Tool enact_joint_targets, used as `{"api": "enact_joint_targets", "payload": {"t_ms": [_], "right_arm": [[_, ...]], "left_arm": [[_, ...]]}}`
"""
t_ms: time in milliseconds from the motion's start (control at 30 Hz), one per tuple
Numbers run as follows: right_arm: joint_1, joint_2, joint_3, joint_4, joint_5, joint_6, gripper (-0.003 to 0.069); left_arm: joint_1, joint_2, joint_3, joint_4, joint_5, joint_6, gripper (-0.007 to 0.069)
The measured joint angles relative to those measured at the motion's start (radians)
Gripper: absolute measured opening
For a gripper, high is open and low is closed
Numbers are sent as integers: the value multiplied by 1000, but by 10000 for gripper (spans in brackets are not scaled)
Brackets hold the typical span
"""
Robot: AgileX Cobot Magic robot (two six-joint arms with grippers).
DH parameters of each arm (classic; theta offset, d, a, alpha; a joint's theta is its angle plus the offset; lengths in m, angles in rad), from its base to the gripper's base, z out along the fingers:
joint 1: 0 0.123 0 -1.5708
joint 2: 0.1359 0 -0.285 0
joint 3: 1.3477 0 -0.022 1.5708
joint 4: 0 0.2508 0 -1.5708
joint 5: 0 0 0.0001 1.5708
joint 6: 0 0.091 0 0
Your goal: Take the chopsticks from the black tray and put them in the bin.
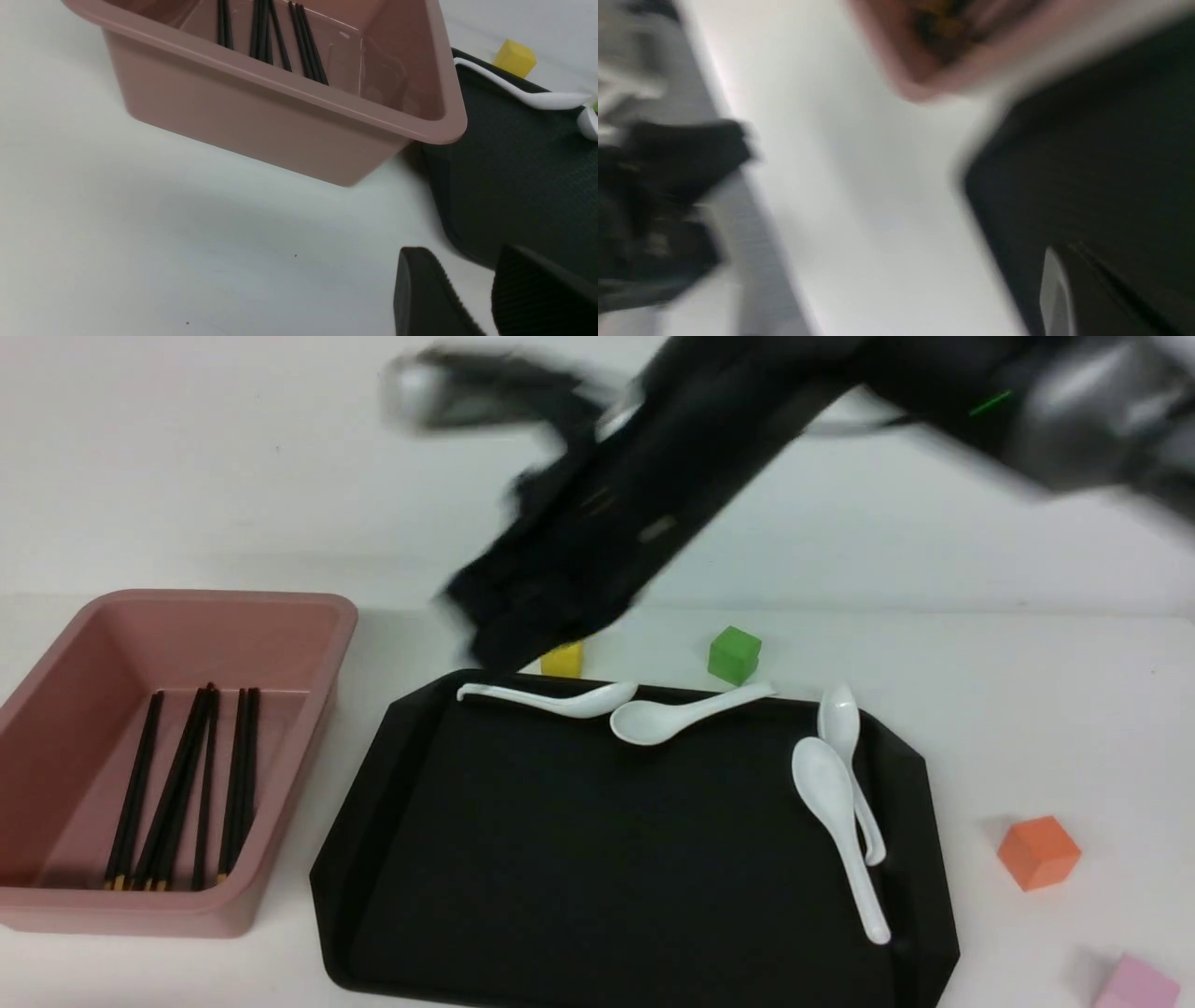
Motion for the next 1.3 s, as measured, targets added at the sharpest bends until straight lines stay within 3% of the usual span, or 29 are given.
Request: {"api": "enact_joint_targets", "payload": {"t_ms": [133, 333, 533, 733, 833, 1033, 1133, 1300], "right_arm": [[-57, -165, 0, -203, 21, 80, -2], [-88, -388, -1, -379, 36, 130, 1], [-89, -638, 76, -416, 37, 137, 1], [-89, -942, 394, -421, 29, 155, 1], [-89, -1100, 660, -424, -88, 155, 3], [-89, -1336, 1220, -426, -569, 158, 4], [-89, -1390, 1377, -424, -772, 167, 6], [-89, -1413, 1447, -421, -885, 184, 8]], "left_arm": [[0, 0, 0, 0, 0, 0, 238], [0, 0, 0, 0, 0, 0, 238], [0, 0, 0, 0, 0, 0, 238], [0, 0, 0, 0, 0, 0, 239], [0, 0, 0, 0, 0, 0, 239], [0, 0, 0, 0, 0, 0, 239], [0, 0, 0, 0, 0, 0, 239], [0, 0, 0, 0, 0, 0, 239]]}}
